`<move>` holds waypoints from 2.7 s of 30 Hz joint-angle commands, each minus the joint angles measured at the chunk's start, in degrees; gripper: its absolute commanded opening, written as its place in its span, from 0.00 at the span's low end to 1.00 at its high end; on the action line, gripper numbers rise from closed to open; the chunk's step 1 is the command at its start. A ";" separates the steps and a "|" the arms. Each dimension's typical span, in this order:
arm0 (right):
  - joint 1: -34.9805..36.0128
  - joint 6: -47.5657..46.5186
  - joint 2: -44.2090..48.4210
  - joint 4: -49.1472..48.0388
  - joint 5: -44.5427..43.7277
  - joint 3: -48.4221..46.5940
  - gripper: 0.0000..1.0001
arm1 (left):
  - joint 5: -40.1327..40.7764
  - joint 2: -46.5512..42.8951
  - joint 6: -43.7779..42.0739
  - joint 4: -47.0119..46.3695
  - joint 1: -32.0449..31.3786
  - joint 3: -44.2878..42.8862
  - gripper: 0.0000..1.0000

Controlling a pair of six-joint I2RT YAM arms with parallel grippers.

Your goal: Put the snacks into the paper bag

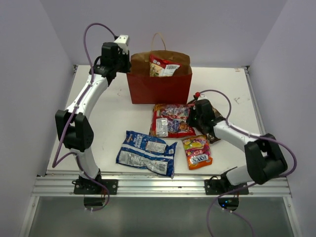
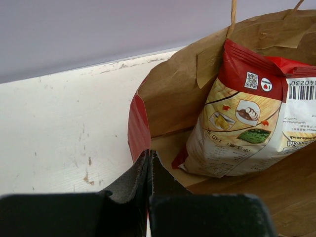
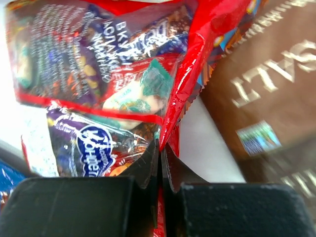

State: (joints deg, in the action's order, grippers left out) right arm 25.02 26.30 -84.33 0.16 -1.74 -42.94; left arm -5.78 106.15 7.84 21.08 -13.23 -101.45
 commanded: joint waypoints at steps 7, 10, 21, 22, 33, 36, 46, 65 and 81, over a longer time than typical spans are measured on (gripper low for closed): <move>0.21 -6.43 25.44 29.09 -15.04 -16.45 0.00 | -0.46 -2.96 -0.89 -0.51 0.05 0.20 0.00; 0.21 -11.52 26.33 35.51 -17.32 -27.70 0.00 | -0.99 -2.79 -0.63 -0.60 0.05 0.20 0.00; 0.21 -24.27 7.97 31.84 -16.20 -66.79 0.00 | -1.51 -2.44 -0.54 -0.78 -0.04 0.20 0.00; 0.21 -25.59 4.04 31.22 -15.50 -69.36 0.00 | -1.60 -2.44 -0.63 -0.78 -0.04 0.20 0.00; 0.12 -27.28 -22.18 26.77 -10.40 -108.93 0.00 | -0.99 -1.91 -0.80 -0.60 -0.04 0.02 0.00; 0.21 -24.73 -22.45 21.74 -7.67 -107.10 0.02 | -1.07 -1.91 -0.80 -0.60 -0.04 0.02 0.00; 0.38 -22.88 -18.95 21.89 3.92 -91.29 0.03 | -0.99 -1.82 -0.98 -0.69 -0.04 0.11 0.00; 0.65 -30.88 -19.28 44.13 6.39 -101.98 0.08 | -1.69 -3.14 -0.89 -0.78 -0.04 0.20 0.00; 0.82 -28.68 -27.90 42.64 23.01 -99.44 0.13 | -1.69 -3.05 -1.16 -0.78 -0.04 0.20 0.00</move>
State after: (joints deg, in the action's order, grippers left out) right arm 25.61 -2.61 -111.81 44.84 18.65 -140.18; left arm -7.18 105.45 7.77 22.22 -13.58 -101.23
